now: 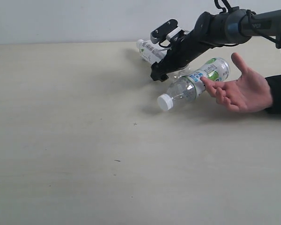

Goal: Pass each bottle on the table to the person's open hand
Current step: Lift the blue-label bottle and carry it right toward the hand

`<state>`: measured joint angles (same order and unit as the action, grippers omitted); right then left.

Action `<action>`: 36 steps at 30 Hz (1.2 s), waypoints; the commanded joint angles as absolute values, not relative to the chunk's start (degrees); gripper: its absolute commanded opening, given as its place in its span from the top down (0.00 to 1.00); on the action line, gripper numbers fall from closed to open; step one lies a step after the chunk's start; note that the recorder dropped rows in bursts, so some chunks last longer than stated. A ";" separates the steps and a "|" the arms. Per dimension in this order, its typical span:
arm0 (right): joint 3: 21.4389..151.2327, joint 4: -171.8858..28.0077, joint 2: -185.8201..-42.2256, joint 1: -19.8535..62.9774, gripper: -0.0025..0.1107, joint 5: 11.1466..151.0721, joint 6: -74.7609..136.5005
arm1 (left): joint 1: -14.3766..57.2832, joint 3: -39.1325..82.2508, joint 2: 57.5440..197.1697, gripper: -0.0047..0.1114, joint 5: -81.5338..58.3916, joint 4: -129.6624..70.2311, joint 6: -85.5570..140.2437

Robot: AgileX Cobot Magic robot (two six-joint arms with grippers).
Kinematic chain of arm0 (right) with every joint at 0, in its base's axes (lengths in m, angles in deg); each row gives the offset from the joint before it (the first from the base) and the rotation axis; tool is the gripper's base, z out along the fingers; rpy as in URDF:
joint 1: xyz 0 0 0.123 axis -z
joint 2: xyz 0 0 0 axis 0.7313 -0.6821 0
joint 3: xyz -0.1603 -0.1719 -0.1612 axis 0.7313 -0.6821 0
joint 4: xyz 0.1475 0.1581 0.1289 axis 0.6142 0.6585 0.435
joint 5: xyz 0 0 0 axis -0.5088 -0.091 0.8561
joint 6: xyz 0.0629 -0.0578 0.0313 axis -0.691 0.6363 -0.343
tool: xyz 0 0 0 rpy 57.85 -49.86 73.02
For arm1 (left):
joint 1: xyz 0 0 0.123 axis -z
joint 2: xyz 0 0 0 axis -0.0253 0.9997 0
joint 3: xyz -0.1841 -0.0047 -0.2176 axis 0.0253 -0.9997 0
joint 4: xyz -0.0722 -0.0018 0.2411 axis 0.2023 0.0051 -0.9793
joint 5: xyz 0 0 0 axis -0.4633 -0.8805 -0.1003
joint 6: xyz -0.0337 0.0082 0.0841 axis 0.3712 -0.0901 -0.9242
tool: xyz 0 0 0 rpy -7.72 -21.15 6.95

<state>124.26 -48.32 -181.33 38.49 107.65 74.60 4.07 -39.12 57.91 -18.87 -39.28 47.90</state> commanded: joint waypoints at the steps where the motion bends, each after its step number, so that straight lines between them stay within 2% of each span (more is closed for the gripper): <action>1: 124.71 -48.37 -181.31 38.66 0.41 107.46 75.02 | 4.39 -39.13 57.54 0.95 -18.71 -39.68 48.20; 2: 124.71 -48.37 -181.31 38.66 0.53 107.46 75.02 | 4.39 -39.13 57.54 0.95 -18.71 -39.68 48.20; 3: 124.71 -48.37 -181.31 38.66 0.59 107.46 74.91 | 4.39 -39.13 57.54 0.95 -18.71 -39.68 48.20; 4: 124.71 -48.37 -181.31 38.66 0.71 107.46 74.90 | 4.39 -39.13 57.54 0.95 -18.71 -39.68 48.20; 5: 124.71 -48.37 -181.31 38.66 0.78 107.46 74.90 | 4.39 -39.13 57.54 0.95 -18.71 -39.68 48.20; 6: 124.71 -48.37 -181.31 38.66 0.92 107.68 74.90 | 4.39 -39.13 57.54 0.95 -18.71 -39.68 48.20; 7: 124.71 -48.24 -181.31 38.66 0.98 107.94 74.66 | 4.39 -39.13 57.54 0.95 -18.71 -39.68 48.20; 22: 124.71 -55.65 -168.54 38.66 0.98 111.57 58.53 | 4.39 -39.13 57.54 0.95 -18.71 -39.68 48.20; 29: 124.60 -67.49 -164.49 38.79 0.98 121.92 43.89 | 4.39 -39.13 57.54 0.95 -18.71 -39.68 48.20; 36: 113.33 -68.53 -155.15 38.79 0.98 118.15 41.04 | 4.39 -39.13 57.54 0.95 -18.71 -39.68 48.20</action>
